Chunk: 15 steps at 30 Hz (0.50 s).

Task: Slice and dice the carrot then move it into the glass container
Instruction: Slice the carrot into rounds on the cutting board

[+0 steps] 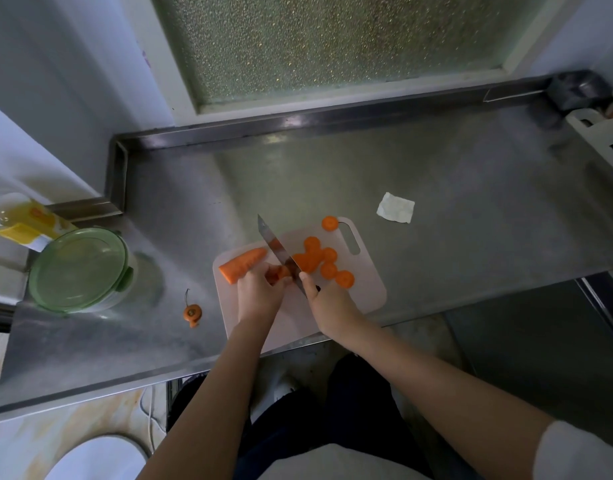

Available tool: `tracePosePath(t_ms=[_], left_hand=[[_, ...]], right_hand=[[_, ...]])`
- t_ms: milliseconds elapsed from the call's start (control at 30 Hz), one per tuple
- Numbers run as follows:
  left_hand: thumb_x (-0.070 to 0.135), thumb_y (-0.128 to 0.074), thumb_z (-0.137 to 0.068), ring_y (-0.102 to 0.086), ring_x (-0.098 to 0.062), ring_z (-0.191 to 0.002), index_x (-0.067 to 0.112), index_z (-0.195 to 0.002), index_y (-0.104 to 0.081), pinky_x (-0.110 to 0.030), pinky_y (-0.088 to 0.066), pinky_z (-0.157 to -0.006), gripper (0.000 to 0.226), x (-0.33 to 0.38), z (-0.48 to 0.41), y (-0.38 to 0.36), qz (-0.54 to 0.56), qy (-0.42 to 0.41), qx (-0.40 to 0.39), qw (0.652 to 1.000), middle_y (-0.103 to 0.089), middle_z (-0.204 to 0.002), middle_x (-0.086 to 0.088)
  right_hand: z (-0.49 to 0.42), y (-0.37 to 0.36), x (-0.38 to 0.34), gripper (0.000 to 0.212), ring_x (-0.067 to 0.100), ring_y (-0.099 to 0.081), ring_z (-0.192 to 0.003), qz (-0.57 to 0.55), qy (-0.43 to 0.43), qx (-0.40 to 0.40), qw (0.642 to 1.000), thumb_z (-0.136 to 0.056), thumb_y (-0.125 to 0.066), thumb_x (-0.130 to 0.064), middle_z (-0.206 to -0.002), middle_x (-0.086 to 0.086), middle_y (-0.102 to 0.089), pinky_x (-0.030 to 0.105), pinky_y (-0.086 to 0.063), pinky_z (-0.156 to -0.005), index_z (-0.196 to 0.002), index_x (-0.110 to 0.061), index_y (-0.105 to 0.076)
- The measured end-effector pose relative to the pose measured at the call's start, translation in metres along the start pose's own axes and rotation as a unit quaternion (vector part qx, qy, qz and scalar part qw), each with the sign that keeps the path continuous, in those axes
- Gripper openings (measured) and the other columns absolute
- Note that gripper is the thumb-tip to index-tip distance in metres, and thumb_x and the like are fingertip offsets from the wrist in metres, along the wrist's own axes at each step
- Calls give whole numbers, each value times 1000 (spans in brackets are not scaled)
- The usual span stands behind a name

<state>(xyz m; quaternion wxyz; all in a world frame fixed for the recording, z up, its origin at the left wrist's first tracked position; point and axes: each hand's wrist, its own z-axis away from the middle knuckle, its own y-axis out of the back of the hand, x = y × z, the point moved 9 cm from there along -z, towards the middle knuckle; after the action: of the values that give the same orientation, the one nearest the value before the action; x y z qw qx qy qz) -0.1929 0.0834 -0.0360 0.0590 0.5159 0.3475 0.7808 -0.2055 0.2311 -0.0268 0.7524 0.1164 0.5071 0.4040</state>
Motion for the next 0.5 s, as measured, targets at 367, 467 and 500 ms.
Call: tracePosePath(t_ms=[367, 467, 500], left_hand=[[15, -72, -79, -60, -11, -80, 9, -91, -69, -21, -46, -77, 14, 2, 6, -11, 30, 16, 15, 999, -67, -84, 3], [17, -73, -78, -64, -13, -81, 10, -90, -71, -26, -51, -81, 14, -2, 5, -11, 25, 18, 27, 999, -71, -87, 0], [17, -73, -77, -64, -13, -81, 10, -89, -70, -26, -51, -81, 14, -3, 5, -11, 23, 21, 27, 999, -71, -87, 0]], right_hand=[[4, 9, 17, 66, 22, -56, -65, 86, -10, -16, 996, -93, -26, -61, -59, 3, -52, 31, -44, -63, -58, -10, -51], [6, 6, 15, 64, 18, -50, -59, 90, -9, -17, 996, -95, -27, -59, -57, 0, -48, 27, -38, -61, -58, -11, -48], [5, 6, 15, 63, 20, -51, -61, 89, -10, -14, 996, -95, -27, -59, -57, 0, -48, 27, -38, -62, -58, -12, -48]])
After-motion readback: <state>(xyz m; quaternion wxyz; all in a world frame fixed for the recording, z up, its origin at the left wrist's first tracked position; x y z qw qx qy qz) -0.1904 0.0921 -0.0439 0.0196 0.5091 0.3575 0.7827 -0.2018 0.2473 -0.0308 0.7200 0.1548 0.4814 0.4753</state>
